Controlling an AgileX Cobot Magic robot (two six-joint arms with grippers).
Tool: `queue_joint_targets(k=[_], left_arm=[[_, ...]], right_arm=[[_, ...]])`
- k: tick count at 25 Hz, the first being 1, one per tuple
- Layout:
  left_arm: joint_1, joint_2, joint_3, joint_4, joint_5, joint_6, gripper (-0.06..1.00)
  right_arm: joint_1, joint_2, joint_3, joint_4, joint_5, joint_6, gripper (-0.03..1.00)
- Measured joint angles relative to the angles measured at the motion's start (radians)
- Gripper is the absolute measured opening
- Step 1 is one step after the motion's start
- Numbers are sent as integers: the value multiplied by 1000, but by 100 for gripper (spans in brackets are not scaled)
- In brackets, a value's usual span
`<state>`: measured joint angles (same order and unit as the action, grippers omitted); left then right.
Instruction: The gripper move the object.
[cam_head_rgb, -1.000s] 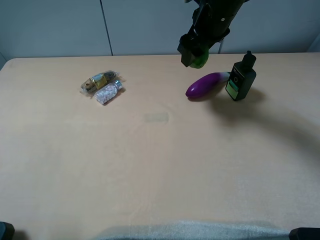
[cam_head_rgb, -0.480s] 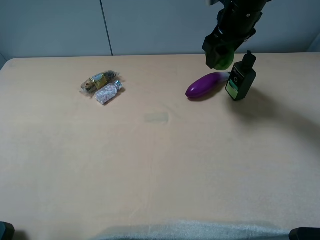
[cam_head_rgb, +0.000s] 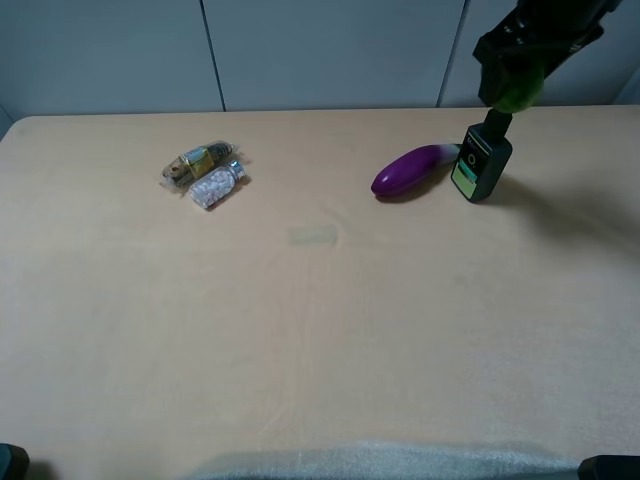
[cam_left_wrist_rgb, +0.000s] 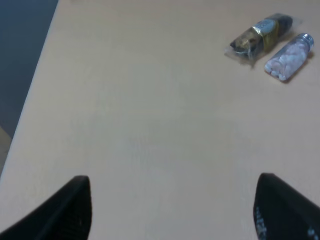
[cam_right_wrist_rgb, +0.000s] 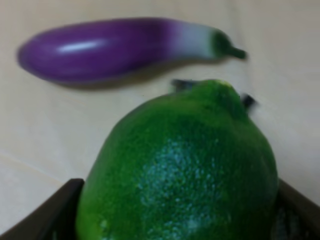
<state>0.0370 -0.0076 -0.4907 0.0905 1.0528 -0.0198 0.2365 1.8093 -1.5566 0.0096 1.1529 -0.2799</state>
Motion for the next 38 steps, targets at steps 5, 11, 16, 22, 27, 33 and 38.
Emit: queue_joint_targets(k=[5, 11, 16, 22, 27, 33, 38], left_arm=[[0, 0, 0, 0, 0, 0, 74], [0, 0, 0, 0, 0, 0, 74], [0, 0, 0, 0, 0, 0, 74], [0, 0, 0, 0, 0, 0, 74], [0, 0, 0, 0, 0, 0, 74], [0, 0, 0, 0, 0, 0, 74], [0, 0, 0, 0, 0, 0, 74]], right_arm=[[-95, -16, 0, 13, 16, 12, 50], [-181, -16, 0, 53, -2, 14, 50], [-224, -19, 44, 68, -43, 14, 50], [-232, -20, 209, 77, -123, 14, 50], [-232, -20, 287, 91, -171, 14, 50], [-220, -23, 302, 94, -207, 9, 50], [-217, -23, 304, 130, -240, -6, 50]])
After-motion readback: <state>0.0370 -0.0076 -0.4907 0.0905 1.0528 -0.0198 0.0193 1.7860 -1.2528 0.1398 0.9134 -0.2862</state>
